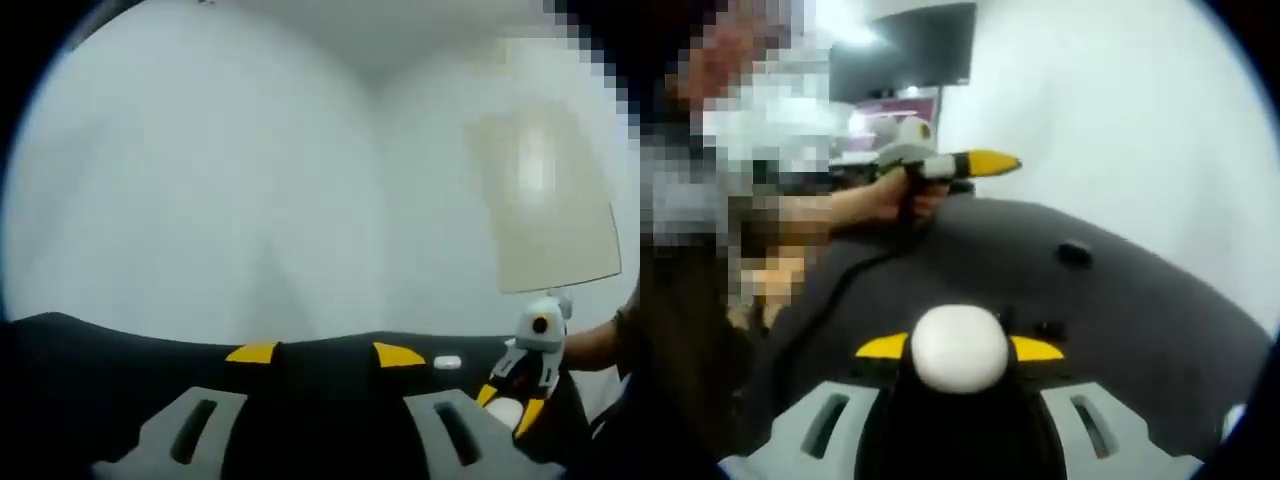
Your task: Pick up three earphones and place each one into its charging case using tactile feedback, ensure that each earphone is properly inserted and securely positioned inside the case.
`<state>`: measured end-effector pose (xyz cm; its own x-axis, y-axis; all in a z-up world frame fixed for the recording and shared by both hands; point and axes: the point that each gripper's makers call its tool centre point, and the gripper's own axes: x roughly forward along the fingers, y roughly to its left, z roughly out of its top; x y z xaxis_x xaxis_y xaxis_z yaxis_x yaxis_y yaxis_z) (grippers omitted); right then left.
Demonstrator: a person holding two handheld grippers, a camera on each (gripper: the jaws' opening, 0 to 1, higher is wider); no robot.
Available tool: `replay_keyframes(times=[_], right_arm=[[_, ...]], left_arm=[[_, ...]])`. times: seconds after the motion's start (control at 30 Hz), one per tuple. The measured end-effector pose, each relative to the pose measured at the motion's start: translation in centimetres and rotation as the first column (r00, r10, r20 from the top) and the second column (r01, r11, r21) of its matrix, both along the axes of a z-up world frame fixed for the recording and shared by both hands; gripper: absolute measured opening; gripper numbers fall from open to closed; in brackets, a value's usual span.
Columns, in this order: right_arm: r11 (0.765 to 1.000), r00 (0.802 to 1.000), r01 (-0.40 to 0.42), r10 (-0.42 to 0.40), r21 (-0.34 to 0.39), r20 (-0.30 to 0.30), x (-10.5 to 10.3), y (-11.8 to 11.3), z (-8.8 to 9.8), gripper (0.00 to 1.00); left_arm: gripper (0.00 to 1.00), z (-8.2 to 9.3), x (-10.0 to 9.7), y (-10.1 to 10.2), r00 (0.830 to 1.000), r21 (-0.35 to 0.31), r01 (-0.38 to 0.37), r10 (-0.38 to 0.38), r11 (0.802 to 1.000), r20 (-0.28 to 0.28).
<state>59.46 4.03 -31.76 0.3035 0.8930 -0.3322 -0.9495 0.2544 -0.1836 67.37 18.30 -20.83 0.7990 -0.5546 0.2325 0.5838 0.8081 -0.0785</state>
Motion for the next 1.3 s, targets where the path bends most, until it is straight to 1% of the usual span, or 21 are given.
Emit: replay_keyframes(times=[0.07, 0.17, 0.23, 0.3, 0.4, 0.47, 0.57, 0.67, 0.73, 0.87, 0.9, 0.93, 0.97, 1.0, 1.07, 1.1, 1.13, 1.17, 1.23, 1.27, 1.3], right_arm=[[1.000, 0.999, 0.014, -0.014, -0.014, 0.050, 0.1, -0.6, 0.3, 0.38], [0.999, 0.996, 0.049, -0.047, -0.019, 0.074, -0.4, -2.1, 1.0, 0.38], [0.991, 0.988, 0.133, -0.132, -0.011, 0.084, 0.2, -4.4, 1.6, 0.38], [0.977, 0.974, 0.215, -0.214, 0.001, 0.079, 1.0, -6.8, 2.0, 0.38], [0.931, 0.929, 0.364, -0.366, 0.030, 0.059, 2.6, -10.5, 2.4, 0.38], [0.873, 0.872, 0.486, -0.488, 0.040, 0.042, 4.0, -13.6, 2.2, 0.38], [0.760, 0.760, 0.649, -0.649, 0.035, 0.028, 5.9, -18.1, 1.8, 0.38], [0.670, 0.669, 0.742, -0.743, 0.037, 0.029, 7.5, -21.1, 1.6, 0.38], [0.624, 0.625, 0.780, -0.781, 0.047, -0.001, 8.4, -22.2, 1.5, 0.38], [0.597, 0.597, 0.802, -0.802, 0.035, -0.012, 9.9, -22.6, 0.4, 0.38], [0.610, 0.609, 0.792, -0.793, -0.024, -0.033, 9.8, -22.3, -0.8, 0.39], [0.580, 0.582, 0.813, -0.807, 0.048, -0.103, 10.3, -22.0, -0.2, 0.39], [0.586, 0.583, 0.811, -0.806, 0.001, -0.102, 10.1, -22.1, -0.7, 0.39], [0.593, 0.591, 0.805, -0.802, 0.008, -0.093, 10.1, -22.3, -0.4, 0.39], [0.596, 0.596, 0.803, -0.800, 0.015, -0.071, 10.0, -22.3, -0.3, 0.41], [0.592, 0.592, 0.806, -0.804, 0.021, -0.054, 10.0, -22.3, 0.0, 0.44], [0.585, 0.588, 0.809, -0.808, 0.059, -0.045, 9.7, -22.2, 0.9, 0.48], [0.587, 0.593, 0.803, -0.803, 0.102, -0.053, 9.6, -21.8, 1.7, 0.50], [0.588, 0.614, 0.780, -0.785, 0.214, -0.081, 9.5, -20.7, 4.1, 0.50], [0.593, 0.629, 0.765, -0.772, 0.251, -0.093, 9.4, -20.0, 5.2, 0.50], [0.608, 0.650, 0.746, -0.754, 0.272, -0.098, 9.4, -18.9, 6.0, 0.50]], left_arm=[[0.35, -0.2, -0.1, -0.2, 1.000, 0.005, -0.003, 0.003, 1.000, -0.006], [0.39, -0.2, -0.2, 0.0, 0.999, 0.042, -0.024, 0.023, 0.999, 0.028], [0.39, -0.4, -0.3, 0.0, 0.999, 0.068, -0.041, 0.039, 0.997, 0.029], [0.41, -0.1, 0.1, 0.6, 0.997, 0.081, -0.063, 0.058, 0.995, 0.056], [0.46, 0.7, 0.7, 1.7, 0.992, 0.064, -0.086, 0.080, 0.994, 0.099], [0.46, 1.0, 1.1, 2.5, 0.991, 0.038, -0.089, 0.085, 0.995, 0.100], [0.48, 0.8, 2.1, 3.8, 0.987, 0.042, -0.132, 0.128, 0.990, 0.092], [0.48, 0.8, 2.5, 4.4, 0.986, 0.042, -0.144, 0.140, 0.989, 0.093], [0.48, 0.8, 2.7, 4.6, 0.986, 0.038, -0.144, 0.140, 0.989, 0.088], [0.51, 0.2, 3.0, 4.5, 0.988, 0.066, -0.145, 0.140, 0.987, 0.071], [0.52, 0.2, 3.0, 4.4, 0.987, 0.071, -0.144, 0.138, 0.987, 0.076], [0.53, 0.2, 3.0, 4.5, 0.987, 0.072, -0.147, 0.142, 0.986, 0.079], [0.53, 0.2, 3.1, 4.5, 0.986, 0.076, -0.152, 0.146, 0.985, 0.080], [0.53, 0.2, 3.1, 4.6, 0.986, 0.077, -0.154, 0.148, 0.985, 0.080], [0.53, 0.3, 3.1, 4.8, 0.984, 0.077, -0.164, 0.158, 0.983, 0.082], [0.53, 0.3, 3.1, 4.9, 0.983, 0.075, -0.169, 0.163, 0.983, 0.082], [0.53, 0.3, 3.1, 5.0, 0.982, 0.071, -0.175, 0.170, 0.982, 0.078], [0.53, 0.4, 3.1, 5.3, 0.980, 0.066, -0.188, 0.183, 0.980, 0.078], [0.53, 0.5, 3.2, 5.9, 0.974, 0.054, -0.217, 0.213, 0.975, 0.073], [0.52, 0.5, 3.3, 6.4, 0.970, 0.047, -0.236, 0.233, 0.971, 0.066], [0.52, 0.5, 3.3, 6.8, 0.966, 0.042, -0.254, 0.251, 0.966, 0.062]])
